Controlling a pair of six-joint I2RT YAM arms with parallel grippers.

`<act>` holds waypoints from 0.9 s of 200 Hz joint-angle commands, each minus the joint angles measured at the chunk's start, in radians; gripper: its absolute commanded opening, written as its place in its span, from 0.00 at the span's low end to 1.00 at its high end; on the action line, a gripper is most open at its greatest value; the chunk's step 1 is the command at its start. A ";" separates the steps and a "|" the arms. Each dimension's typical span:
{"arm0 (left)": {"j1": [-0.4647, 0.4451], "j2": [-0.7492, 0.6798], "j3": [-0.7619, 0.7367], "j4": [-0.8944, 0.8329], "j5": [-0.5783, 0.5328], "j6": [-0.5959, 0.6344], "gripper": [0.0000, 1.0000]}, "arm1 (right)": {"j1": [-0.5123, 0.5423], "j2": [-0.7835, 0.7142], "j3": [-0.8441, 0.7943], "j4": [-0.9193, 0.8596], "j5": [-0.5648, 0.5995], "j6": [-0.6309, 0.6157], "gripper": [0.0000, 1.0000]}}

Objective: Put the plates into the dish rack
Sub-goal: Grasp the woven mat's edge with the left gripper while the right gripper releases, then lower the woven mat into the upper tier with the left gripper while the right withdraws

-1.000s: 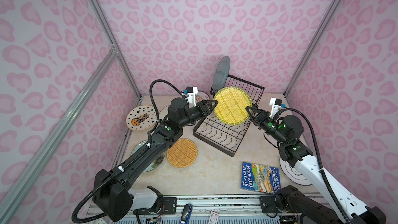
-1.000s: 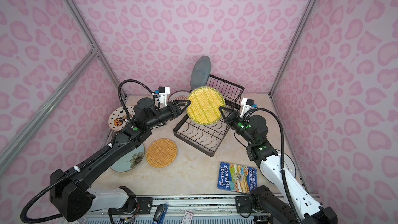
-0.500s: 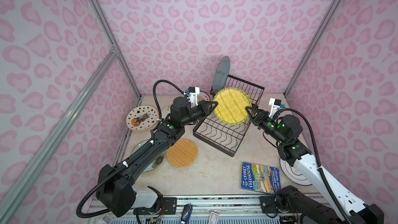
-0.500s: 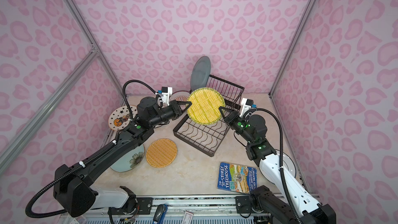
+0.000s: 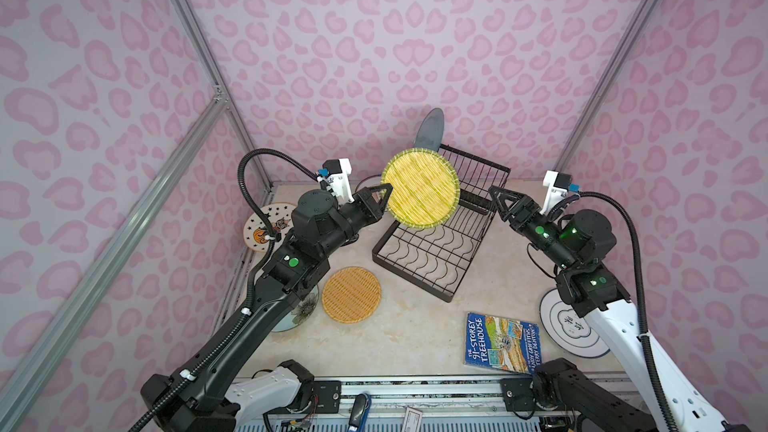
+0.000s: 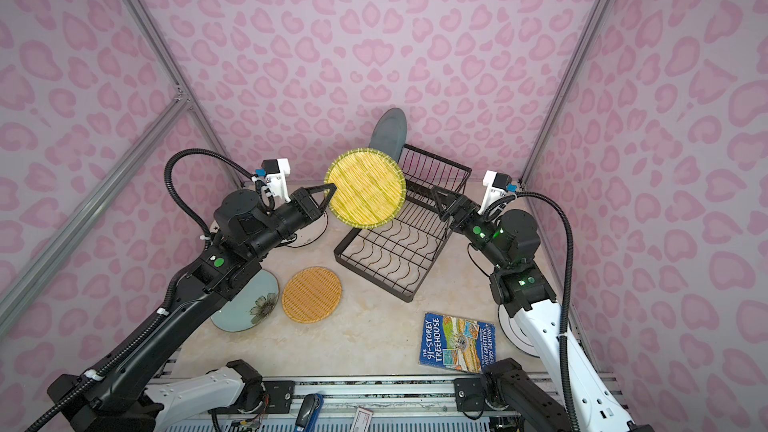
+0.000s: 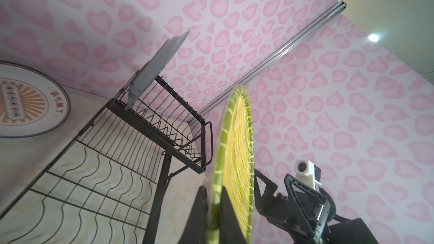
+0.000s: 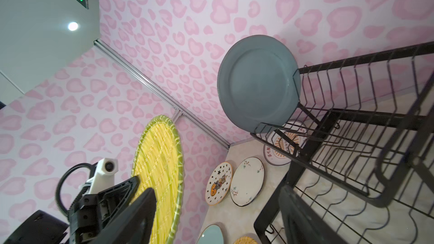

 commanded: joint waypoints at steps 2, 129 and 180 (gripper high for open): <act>-0.028 0.010 0.080 -0.068 -0.143 0.157 0.04 | 0.000 0.001 -0.006 -0.094 0.034 -0.090 0.89; -0.186 0.484 0.572 -0.010 -0.498 0.850 0.04 | -0.001 -0.104 -0.108 -0.235 0.058 -0.209 0.98; -0.187 0.614 0.635 0.126 -0.504 1.068 0.04 | 0.002 -0.130 -0.159 -0.227 0.022 -0.193 0.98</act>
